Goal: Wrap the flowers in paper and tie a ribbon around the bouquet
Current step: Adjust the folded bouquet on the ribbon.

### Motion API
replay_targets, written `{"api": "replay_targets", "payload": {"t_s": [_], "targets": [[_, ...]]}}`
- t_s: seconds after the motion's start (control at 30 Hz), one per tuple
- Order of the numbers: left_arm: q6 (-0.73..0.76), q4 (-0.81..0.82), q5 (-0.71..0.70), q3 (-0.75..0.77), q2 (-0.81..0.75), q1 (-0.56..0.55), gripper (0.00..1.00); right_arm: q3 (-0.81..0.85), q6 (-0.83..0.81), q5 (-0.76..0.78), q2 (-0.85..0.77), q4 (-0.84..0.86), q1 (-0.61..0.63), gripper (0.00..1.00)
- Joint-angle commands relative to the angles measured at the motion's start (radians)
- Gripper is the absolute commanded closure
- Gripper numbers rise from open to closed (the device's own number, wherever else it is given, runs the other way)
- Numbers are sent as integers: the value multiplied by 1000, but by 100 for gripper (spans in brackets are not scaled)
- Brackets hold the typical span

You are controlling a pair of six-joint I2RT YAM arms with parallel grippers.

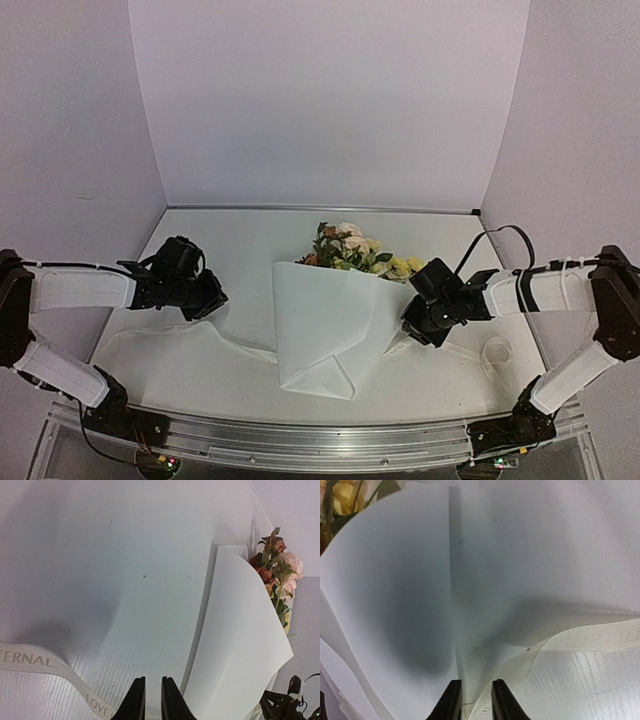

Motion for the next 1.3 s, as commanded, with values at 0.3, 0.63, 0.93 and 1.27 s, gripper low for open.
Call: {"api": "replay_targets", "payload": {"t_s": [0.3,0.63,0.93,1.27], "targets": [[16,145,74,166,301,-158,97,-21,14,8,38,65,31,93],[-7,169,102,220,419,-227,100,67,-24,-34,127,116,47,93],[-45,245,127,215,451,-262,100,143,-43,-56,161,116,75,89],[-70,305,147,188,456,-270,100,133,-22,-99,226,209,86,85]]}}
